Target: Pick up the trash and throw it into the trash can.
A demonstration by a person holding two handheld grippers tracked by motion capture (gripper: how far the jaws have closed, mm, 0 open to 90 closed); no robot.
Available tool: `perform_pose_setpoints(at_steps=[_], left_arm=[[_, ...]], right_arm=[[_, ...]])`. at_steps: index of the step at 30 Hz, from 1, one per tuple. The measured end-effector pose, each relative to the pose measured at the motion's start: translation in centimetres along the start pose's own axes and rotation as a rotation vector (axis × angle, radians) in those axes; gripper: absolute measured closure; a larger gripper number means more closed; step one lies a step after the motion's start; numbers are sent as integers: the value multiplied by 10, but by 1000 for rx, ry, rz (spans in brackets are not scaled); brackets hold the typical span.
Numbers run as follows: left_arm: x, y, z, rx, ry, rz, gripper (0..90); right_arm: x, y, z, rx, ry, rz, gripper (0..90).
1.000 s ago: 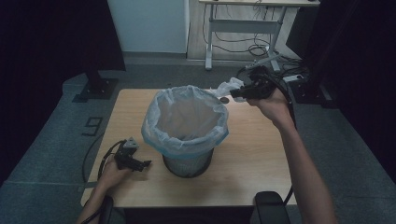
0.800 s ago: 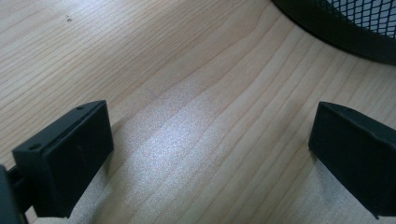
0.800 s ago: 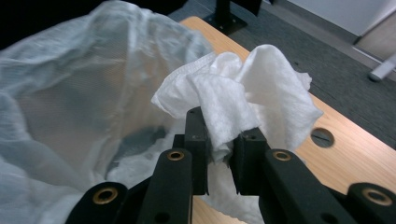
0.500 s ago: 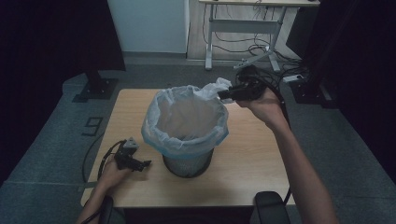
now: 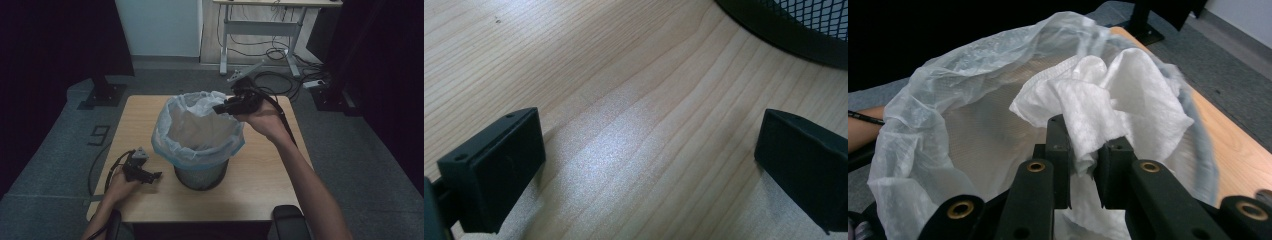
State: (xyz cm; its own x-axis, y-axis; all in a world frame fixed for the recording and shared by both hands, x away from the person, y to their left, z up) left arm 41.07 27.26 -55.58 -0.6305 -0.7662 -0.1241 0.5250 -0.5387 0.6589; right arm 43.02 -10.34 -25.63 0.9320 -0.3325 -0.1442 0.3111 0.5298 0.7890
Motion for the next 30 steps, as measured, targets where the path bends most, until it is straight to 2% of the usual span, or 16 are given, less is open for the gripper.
perform_pose_setpoints(at_steps=[7,17,19,24,26,30], left_arm=[[0,0,0,0,0,0,0],[0,0,0,0,0,0,0],[0,0,0,0,0,0,0],[0,0,0,0,0,0,0],[0,0,0,0,0,0,0],[0,0,0,0,0,0,0]], right_arm=[[-4,1,-24,-15,42,25,773],[-4,-12,-45,-56,77,6,758],[-4,-16,-46,-69,78,1,715],[-3,-25,-50,-114,44,18,459],[-3,-25,-49,-110,28,28,364],[-1,-23,-43,-71,19,44,246]])
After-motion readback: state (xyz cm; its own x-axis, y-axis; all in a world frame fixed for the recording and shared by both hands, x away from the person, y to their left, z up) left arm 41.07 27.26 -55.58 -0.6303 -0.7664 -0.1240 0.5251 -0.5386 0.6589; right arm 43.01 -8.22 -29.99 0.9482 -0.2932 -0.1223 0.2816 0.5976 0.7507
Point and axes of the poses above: each handheld gripper's, and its own axes: z roughly backward along the jaws, y roughly out of its top, x roughly to its right, the point moved 1 cm from there along -z, roughly forward along the jaws, and after that the axes turned 10 degrees about y, right-handed, at the moved point
